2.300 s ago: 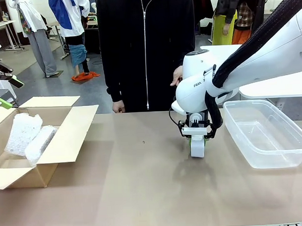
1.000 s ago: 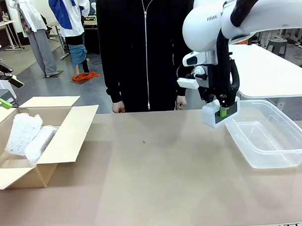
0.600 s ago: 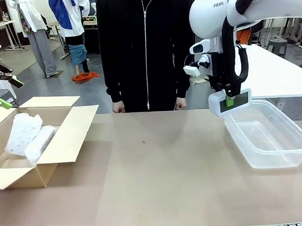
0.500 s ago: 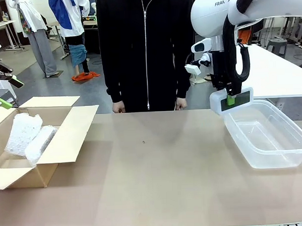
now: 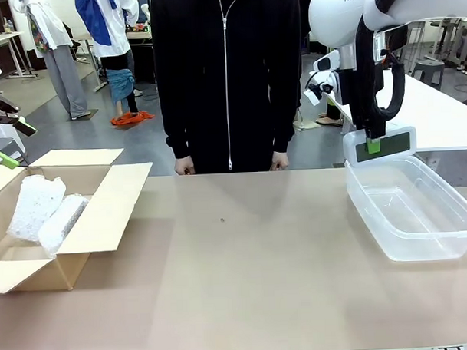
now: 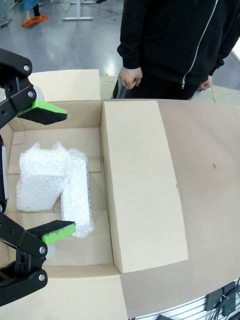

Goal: Separate and place wrapped and unwrapped clocks.
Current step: Pick up the Digital clock indicated by the person, then if the picked Digital clock is wrapped, place it in the Package Box ; if not, place it in the Organizing box.

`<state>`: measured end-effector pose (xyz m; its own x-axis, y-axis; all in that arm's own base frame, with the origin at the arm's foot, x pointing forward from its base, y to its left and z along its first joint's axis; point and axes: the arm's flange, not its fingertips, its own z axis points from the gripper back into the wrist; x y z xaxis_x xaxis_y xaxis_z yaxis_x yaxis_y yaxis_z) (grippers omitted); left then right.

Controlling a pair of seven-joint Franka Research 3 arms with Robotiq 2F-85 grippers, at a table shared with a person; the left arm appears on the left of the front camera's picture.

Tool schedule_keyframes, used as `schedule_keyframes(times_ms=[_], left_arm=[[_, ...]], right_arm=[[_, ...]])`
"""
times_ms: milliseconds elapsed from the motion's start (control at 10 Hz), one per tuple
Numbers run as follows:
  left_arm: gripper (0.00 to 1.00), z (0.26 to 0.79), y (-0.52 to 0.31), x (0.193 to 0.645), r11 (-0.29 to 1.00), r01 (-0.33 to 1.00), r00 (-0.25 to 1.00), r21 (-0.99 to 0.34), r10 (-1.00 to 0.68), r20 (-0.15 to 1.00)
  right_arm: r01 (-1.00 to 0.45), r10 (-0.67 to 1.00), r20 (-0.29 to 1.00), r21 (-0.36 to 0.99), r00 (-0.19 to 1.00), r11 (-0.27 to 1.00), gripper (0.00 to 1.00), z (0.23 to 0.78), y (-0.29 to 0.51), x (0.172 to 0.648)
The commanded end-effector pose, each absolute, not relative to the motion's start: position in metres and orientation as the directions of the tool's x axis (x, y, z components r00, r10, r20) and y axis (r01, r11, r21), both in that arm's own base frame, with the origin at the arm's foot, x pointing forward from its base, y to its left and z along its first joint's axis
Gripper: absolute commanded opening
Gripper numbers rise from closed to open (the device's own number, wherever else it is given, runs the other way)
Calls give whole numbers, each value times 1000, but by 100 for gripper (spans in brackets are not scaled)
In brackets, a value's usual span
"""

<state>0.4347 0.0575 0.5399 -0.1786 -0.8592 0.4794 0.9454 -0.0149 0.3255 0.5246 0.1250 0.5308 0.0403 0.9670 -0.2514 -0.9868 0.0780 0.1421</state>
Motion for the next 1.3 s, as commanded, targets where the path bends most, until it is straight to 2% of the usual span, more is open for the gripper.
schedule_keyframes(times_ms=[0,100,200,300,1200], left_arm=[[100,541,57,434,-14,946,-180,323,-852,491],[100,541,57,434,-14,946,-180,323,-852,491],[100,541,57,434,-14,946,-180,323,-852,491],[100,541,57,434,-14,946,-180,323,-852,491],[100,541,57,434,-14,946,-180,323,-852,491]], right_arm=[[-985,966,-252,144,58,96,31,537,131,527],[-986,970,-239,139,55,90,12,539,134,526],[-990,979,-196,114,57,81,31,542,137,525],[-987,968,-249,139,43,80,31,533,128,524],[-987,968,-249,139,43,80,31,533,128,524]])
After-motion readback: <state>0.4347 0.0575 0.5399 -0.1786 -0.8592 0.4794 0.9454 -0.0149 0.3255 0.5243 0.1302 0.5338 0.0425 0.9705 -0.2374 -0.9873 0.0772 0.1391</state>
